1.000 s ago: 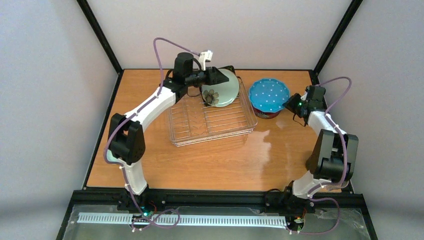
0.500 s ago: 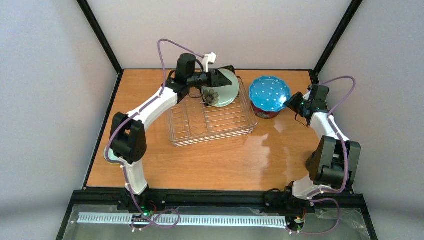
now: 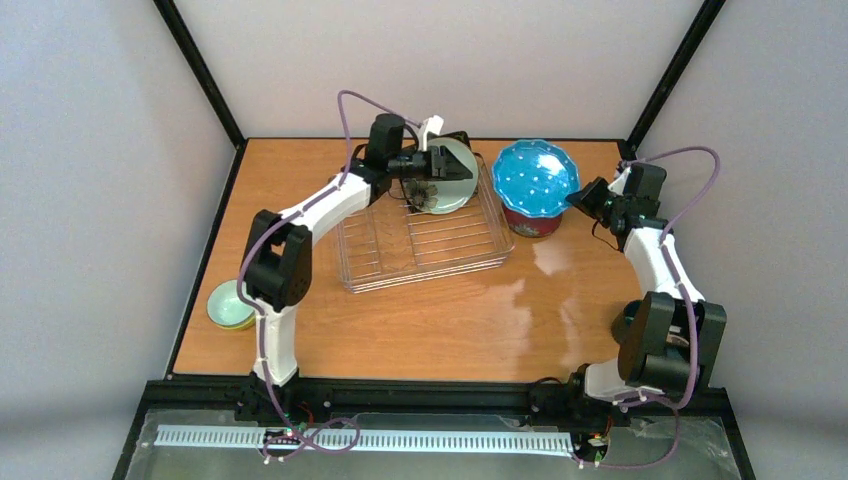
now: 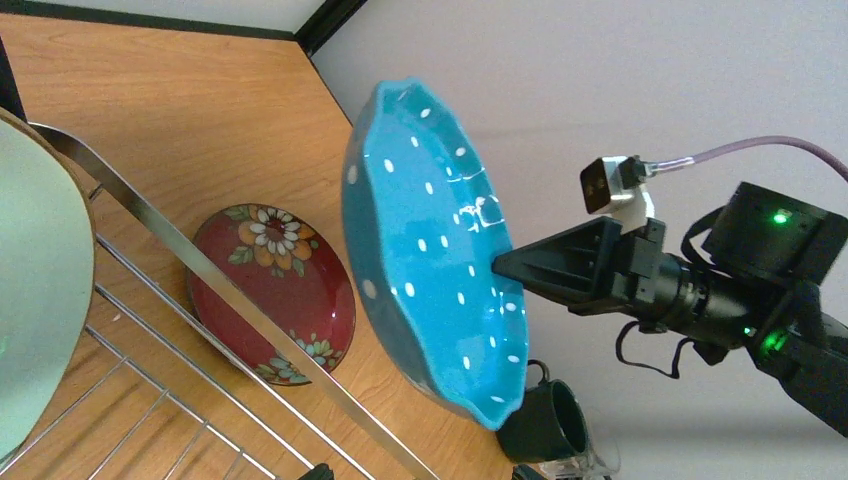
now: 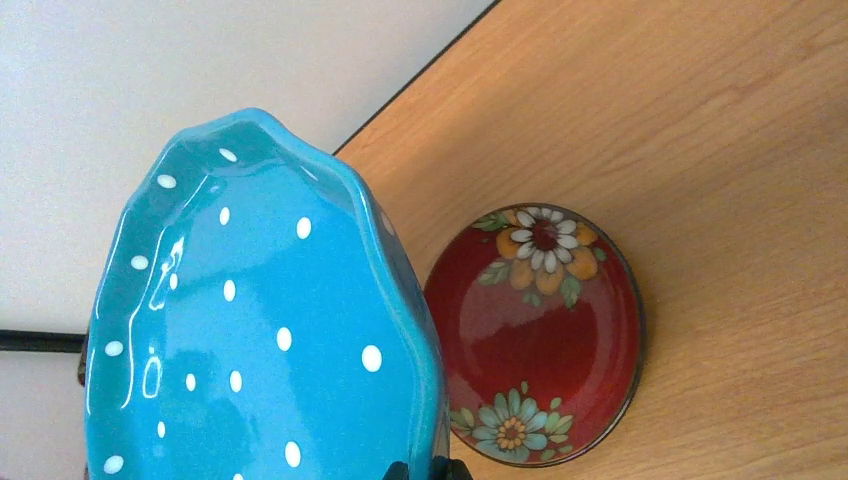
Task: Load the mixed dishes into the dish rack
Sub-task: Pass from the right arm to the left
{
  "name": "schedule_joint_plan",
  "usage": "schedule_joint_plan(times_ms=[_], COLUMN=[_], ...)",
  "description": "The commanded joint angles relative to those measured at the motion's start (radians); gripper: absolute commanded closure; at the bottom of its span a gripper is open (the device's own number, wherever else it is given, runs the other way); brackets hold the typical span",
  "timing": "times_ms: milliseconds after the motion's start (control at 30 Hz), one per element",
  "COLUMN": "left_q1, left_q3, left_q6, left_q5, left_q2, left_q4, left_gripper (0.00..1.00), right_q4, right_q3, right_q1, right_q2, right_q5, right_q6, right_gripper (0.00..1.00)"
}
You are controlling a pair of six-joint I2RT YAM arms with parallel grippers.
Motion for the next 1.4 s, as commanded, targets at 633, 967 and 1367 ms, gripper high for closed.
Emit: schedule_joint_plan(times_ms=[633,967,1367], left_q1=[-0.068,-0.103,-0.112], left_q3=[0.239,0.3,0.294], left_q6=[-0.119,-0.133,-0.143], left_q5=[0.053,0.046,0.039], left_q2=[0.183,0.217,0.189], left_q4=[0.035,0.034,0.059], left_gripper=[0.0,0.0,0.42], right_q4=[0.06,0.058,0.073], right_q3=[0.079,0.084,0.036], right_q1=[0.122,0.155,0.174], right_q2=[-0.084,-0.09,-0.113], right_q5=[-0.121,-0.14,-0.149], right_q6=[0.007,0.005,0.014], right_gripper=[0.98,0.98,0.98])
